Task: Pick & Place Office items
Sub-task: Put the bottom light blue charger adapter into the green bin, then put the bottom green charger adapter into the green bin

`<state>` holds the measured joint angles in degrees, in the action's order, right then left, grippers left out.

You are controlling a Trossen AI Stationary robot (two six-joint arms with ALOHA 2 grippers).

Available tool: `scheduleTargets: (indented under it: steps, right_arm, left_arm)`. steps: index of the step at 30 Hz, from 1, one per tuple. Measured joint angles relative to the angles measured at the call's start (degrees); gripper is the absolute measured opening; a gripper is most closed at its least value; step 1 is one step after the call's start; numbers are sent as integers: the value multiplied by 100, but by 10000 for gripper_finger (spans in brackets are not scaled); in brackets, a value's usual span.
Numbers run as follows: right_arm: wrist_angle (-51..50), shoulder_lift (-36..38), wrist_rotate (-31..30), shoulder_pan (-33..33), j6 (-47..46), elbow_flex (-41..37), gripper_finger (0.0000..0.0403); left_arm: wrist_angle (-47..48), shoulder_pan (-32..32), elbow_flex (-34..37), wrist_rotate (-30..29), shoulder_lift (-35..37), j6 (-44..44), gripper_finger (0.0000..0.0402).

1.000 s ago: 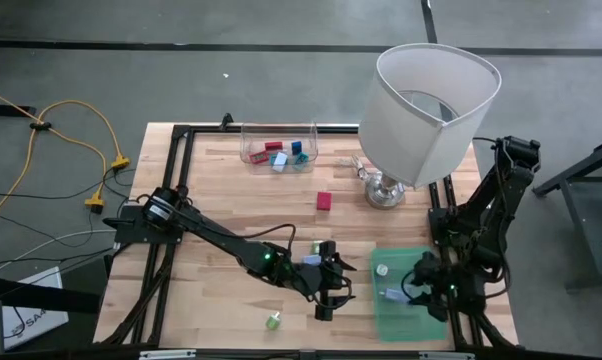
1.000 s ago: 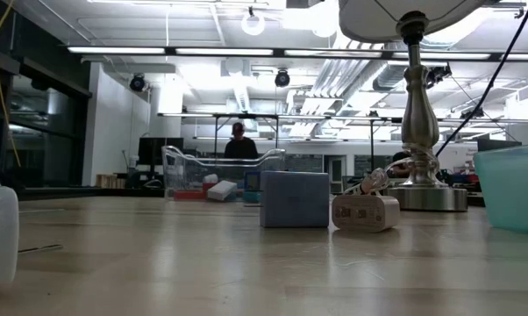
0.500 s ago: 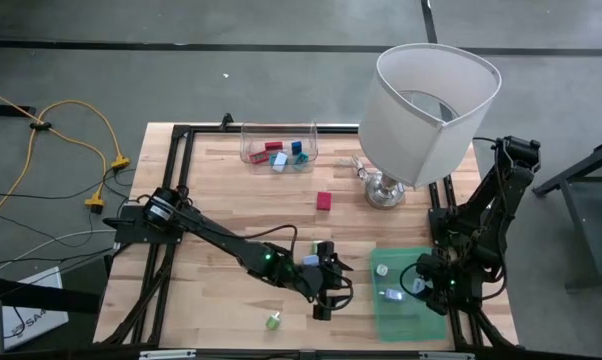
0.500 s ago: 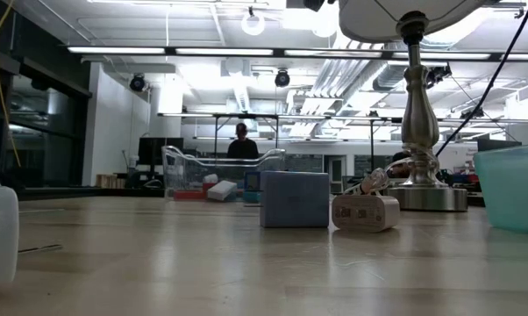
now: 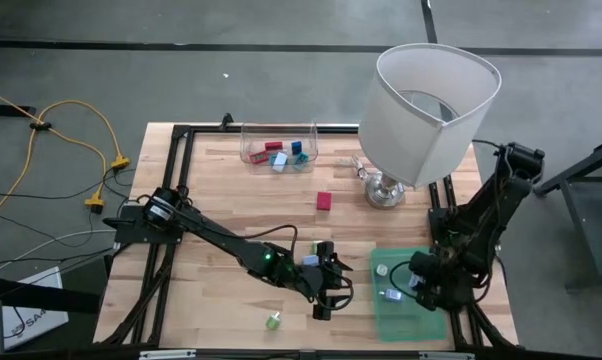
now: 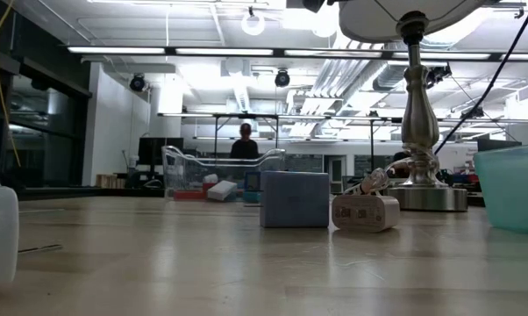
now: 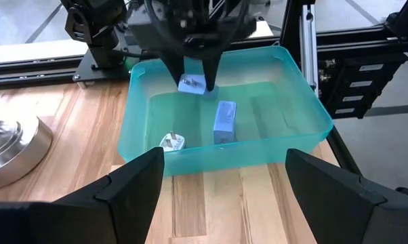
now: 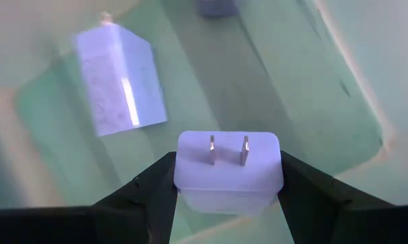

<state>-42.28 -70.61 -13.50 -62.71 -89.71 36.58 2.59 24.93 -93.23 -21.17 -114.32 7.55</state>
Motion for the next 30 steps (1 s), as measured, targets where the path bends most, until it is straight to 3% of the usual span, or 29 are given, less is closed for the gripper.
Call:
scheduleTargets:
  steps: [8, 19, 30]
  right_arm:
    - [201, -371, 84, 244, 168, 22, 210]
    - [291, -387, 180, 288, 358, -9, 257]
    - [440, -386, 167, 288, 445, -7, 263]
  left_arm:
    - [0, 0, 0, -1, 0, 0, 300]
    - [0, 1, 0, 3, 0, -2, 300]
    - [0, 0, 0, 9, -2, -2, 300]
